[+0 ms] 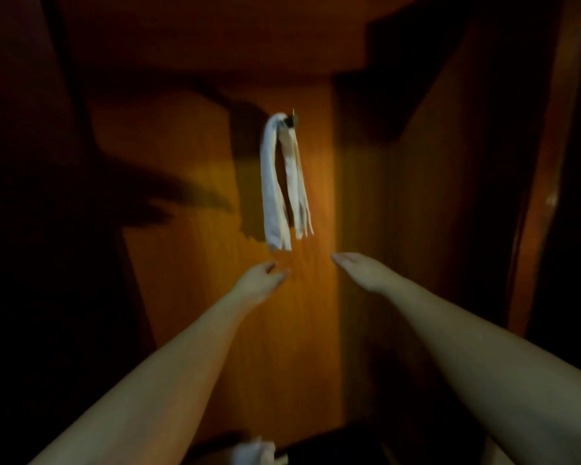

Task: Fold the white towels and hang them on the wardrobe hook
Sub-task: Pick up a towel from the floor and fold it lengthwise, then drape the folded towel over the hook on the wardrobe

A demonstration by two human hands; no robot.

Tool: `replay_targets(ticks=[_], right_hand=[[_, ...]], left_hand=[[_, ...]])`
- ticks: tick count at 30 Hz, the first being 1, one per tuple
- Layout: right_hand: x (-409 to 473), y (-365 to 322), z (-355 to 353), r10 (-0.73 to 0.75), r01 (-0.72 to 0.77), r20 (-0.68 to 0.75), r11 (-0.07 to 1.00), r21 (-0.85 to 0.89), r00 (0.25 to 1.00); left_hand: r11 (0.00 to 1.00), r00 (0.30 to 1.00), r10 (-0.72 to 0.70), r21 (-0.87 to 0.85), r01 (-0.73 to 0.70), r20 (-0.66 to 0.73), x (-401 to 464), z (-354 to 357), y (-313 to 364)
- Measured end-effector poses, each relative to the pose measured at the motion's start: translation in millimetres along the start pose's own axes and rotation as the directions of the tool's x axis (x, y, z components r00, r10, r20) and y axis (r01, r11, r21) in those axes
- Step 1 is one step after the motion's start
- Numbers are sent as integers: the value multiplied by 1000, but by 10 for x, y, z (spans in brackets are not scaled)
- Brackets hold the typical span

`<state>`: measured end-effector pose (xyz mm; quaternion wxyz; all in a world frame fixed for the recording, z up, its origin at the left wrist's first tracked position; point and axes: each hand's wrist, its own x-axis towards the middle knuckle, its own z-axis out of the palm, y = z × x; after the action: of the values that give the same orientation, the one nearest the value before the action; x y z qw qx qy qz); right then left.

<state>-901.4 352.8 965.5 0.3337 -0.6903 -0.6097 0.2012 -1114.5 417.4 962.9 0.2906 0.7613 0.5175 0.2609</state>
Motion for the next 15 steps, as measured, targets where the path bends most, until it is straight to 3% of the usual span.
replay_targets(ticks=[5,12,15], right_hand=[[-989,717,215,130,-116,76,978,-172,989],[-2353,1871,292,306,-265,121,925,-271,944],[-2915,2407,278,370,-321,96,887,-333,924]], left_hand=[[982,982,69,159,-98,178,-554,443,-210],[939,897,148,227,-260,417,-1188,1552,-266],[914,822,156,235,-330,547,-1402,2182,-254]])
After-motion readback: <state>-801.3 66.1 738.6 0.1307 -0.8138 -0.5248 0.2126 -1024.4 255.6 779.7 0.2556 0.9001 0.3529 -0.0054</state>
